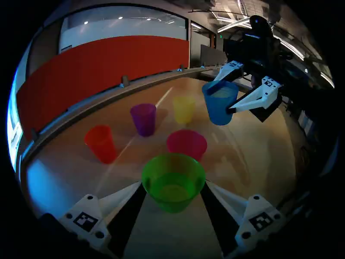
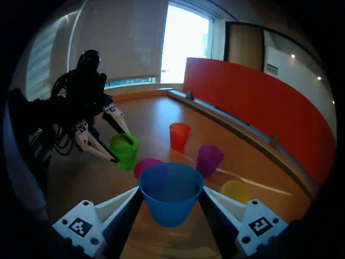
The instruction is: Pour water
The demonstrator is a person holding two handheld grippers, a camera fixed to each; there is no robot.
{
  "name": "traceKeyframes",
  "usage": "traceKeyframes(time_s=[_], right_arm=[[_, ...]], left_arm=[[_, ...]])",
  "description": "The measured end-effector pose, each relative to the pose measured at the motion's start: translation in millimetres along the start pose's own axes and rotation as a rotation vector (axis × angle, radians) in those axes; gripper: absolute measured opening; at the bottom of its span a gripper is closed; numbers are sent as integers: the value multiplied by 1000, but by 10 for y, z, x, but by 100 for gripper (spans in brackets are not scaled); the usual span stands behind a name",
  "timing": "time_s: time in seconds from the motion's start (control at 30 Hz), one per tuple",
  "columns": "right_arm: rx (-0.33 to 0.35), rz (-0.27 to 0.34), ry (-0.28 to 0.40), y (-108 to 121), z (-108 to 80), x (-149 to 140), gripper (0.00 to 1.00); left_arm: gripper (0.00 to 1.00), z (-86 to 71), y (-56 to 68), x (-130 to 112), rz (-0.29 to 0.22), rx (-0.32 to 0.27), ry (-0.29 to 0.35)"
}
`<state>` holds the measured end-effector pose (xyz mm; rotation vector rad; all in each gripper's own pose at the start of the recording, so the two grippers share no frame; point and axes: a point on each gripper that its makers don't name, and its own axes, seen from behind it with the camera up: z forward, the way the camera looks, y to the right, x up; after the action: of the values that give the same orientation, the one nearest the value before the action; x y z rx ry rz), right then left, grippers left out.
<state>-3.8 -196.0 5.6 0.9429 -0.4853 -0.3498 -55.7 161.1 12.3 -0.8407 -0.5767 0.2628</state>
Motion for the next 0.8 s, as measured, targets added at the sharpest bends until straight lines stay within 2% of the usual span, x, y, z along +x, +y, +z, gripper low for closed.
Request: traceKeyframes(time_s=[0.47,0.8], right_arm=[[13,21,-38,-12,175,-296,89],[21,47,-45,-39,297,-422,89]], left_arm=[[85,136,0,-215,13,-12,-66],[86,129,10,-265,14,-24,-66]])
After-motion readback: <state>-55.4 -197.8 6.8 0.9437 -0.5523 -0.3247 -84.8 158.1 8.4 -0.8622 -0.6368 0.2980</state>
